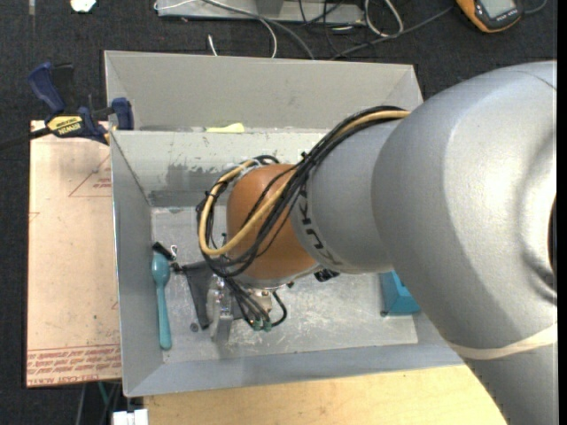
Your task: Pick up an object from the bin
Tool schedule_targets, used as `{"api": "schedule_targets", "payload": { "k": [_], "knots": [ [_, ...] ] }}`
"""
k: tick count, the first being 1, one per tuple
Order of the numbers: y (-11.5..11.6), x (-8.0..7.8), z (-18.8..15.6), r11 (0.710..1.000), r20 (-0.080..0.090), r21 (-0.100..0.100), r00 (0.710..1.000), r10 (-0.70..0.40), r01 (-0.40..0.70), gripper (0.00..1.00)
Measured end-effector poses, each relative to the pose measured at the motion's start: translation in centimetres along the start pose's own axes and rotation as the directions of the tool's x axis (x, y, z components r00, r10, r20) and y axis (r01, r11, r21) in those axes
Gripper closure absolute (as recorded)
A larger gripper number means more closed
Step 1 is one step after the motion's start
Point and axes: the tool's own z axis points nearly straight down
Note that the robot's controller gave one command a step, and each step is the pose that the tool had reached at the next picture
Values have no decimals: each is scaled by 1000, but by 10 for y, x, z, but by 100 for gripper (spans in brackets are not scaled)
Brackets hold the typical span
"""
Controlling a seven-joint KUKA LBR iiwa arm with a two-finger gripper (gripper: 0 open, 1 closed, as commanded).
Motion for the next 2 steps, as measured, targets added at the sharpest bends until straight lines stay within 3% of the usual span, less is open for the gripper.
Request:
{"api": "schedule_targets", "payload": {
  "k": [1, 2],
  "knots": [
    [0, 0, 0, 1000, 0, 0, 1000, 1, -1, 100],
    [-3, 1, -50, 1000, -6, 2, 1000, 8, -8, 100]
  ]
}}
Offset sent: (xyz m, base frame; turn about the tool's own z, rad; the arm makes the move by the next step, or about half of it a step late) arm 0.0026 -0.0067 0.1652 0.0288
